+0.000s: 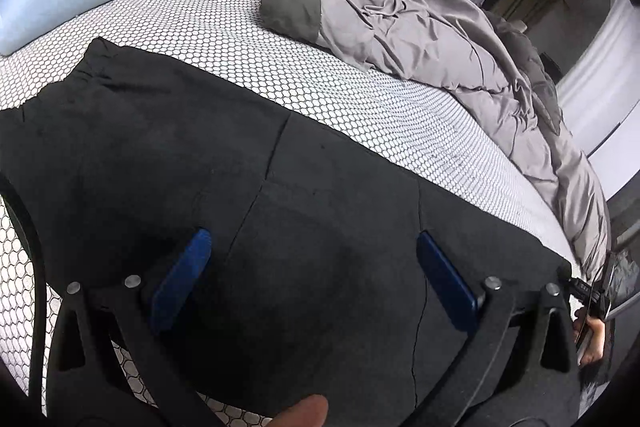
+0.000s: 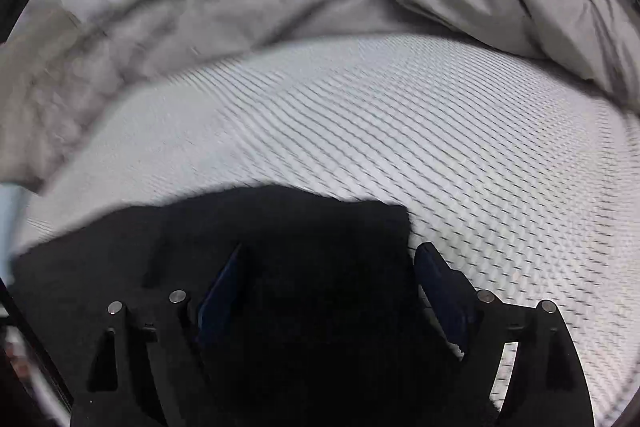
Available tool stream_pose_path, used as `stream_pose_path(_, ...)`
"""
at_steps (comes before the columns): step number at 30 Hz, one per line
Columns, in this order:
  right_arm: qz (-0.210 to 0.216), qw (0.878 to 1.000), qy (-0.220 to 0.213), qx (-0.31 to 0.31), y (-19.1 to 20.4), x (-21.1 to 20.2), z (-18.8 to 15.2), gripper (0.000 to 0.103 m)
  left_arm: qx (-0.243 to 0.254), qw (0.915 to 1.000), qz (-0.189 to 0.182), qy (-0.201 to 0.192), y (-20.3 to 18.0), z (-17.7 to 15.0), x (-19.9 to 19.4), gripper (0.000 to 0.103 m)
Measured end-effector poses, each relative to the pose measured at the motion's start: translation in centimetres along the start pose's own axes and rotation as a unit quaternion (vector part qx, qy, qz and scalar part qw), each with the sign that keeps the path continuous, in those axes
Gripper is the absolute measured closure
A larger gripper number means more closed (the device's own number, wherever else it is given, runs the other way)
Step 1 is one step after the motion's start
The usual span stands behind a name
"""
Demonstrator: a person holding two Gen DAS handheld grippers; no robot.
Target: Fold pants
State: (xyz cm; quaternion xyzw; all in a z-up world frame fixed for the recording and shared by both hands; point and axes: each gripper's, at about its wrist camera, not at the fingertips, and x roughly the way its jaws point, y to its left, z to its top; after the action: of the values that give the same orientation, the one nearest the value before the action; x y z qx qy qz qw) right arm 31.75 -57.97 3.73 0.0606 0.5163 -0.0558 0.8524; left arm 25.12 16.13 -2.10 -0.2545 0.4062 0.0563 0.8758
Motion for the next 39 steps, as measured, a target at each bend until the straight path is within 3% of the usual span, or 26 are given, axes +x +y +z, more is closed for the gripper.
stream_pose_path(2,0.004,1.000,-0.005,-0.002,0.4,0.5,0.0,0.030,0.005,1.0000,0.003,0.003,0.0,-0.1,0.1,0.001)
stream_pose_path(4,0.016,1.000,-0.010,0.000,0.7,0.4,0.1,0.052,0.009,0.9999,0.004,0.003,0.0,-0.2,0.2,0.001)
stream_pose_path(7,0.009,0.999,-0.040,-0.029,2.0,-1.2,0.4,0.067,0.011,0.9999,0.006,0.002,0.0,-0.2,0.1,0.001)
stream_pose_path(9,-0.001,0.996,-0.073,-0.044,3.0,-3.1,0.7,0.068,0.010,0.9999,0.005,0.000,0.1,-0.1,0.0,0.001)
stream_pose_path(12,-0.005,0.993,-0.114,-0.030,3.5,-4.8,1.6,0.064,0.009,0.9999,0.005,-0.002,0.4,0.0,0.0,0.001)
stream_pose_path(13,-0.013,0.993,-0.111,-0.022,3.2,-4.3,1.7,0.051,0.009,0.9999,0.008,-0.001,0.5,0.0,0.1,0.001)
stream_pose_path(15,-0.071,0.994,-0.085,-0.010,2.6,-2.0,1.7,0.032,0.010,0.9998,0.016,0.000,0.7,0.1,0.2,0.001)
stream_pose_path(17,-0.098,0.994,-0.047,-0.006,1.8,-0.7,1.2,0.031,0.014,0.9995,0.029,-0.001,0.8,0.1,0.2,0.001)
stream_pose_path(20,-0.061,0.997,-0.050,0.006,1.3,-2.7,0.7,0.030,0.017,0.9995,0.026,-0.006,0.5,0.1,-0.2,0.001)
stream_pose_path(22,-0.051,0.996,-0.071,-0.002,1.9,-5.3,0.4,0.020,0.034,0.9993,0.012,-0.007,-0.6,0.0,-0.5,0.001)
stream_pose_path(26,0.046,0.992,-0.092,-0.067,5.3,-9.7,-2.3,0.016,0.104,0.9944,-0.020,0.005,-4.6,-1.6,-0.2,0.001)
stream_pose_path(29,0.076,0.986,-0.081,-0.123,8.8,-9.8,-5.7,0.014,0.151,0.9848,-0.069,0.053,-8.2,-4.0,1.5,0.001)
stream_pose_path(32,0.097,0.982,-0.040,-0.157,12.5,-7.2,-9.2,0.014,0.225,0.9638,-0.101,0.102,-12.2,-7.4,2.9,0.001)
stream_pose_path(34,0.096,0.976,-0.007,-0.193,14.7,-5.1,-11.0,0.014,0.291,0.9483,-0.076,0.102,-14.0,-9.4,3.3,0.001)
stream_pose_path(36,0.048,0.968,-0.008,-0.248,16.3,-4.1,-13.3,0.015,0.338,0.9336,-0.046,0.110,-14.7,-10.8,3.9,0.001)
stream_pose_path(37,0.036,0.963,-0.016,-0.265,16.4,-4.1,-13.8,0.014,0.340,0.9323,-0.043,0.114,-14.5,-11.0,4.0,0.001)
stream_pose_path(39,0.022,0.966,-0.017,-0.256,14.8,-4.9,-14.0,0.014,0.323,0.9382,-0.042,0.116,-13.7,-10.5,3.8,0.001)
